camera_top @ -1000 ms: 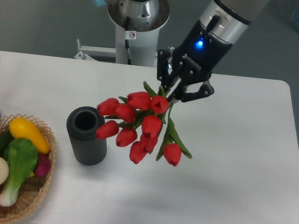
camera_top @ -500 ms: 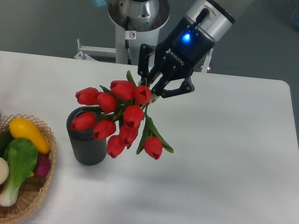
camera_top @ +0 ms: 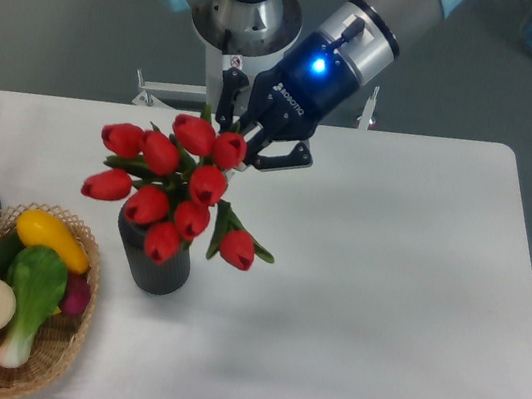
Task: Insert the flowers into the vase
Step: 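Raise the tulips above the vase opening, stems pointing down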
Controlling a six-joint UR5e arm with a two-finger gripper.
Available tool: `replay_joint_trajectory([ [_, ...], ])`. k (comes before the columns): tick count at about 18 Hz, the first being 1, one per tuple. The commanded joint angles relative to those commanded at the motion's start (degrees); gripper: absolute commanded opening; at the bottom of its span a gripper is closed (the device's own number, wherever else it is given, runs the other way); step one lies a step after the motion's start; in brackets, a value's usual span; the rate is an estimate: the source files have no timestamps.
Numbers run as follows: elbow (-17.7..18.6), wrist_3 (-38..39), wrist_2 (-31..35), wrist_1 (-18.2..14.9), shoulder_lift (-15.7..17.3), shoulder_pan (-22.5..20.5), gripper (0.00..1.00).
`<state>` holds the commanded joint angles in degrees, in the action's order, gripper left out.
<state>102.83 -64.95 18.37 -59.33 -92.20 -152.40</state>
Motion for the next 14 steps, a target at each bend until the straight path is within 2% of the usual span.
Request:
replay_joint_trajectory([
  [7,0.79,-0.18,-5.62,0.44,0.52,0.00,0.00],
  [14,2.28,-0.35,-5.98,1.76,0.44,0.00,0.00],
])
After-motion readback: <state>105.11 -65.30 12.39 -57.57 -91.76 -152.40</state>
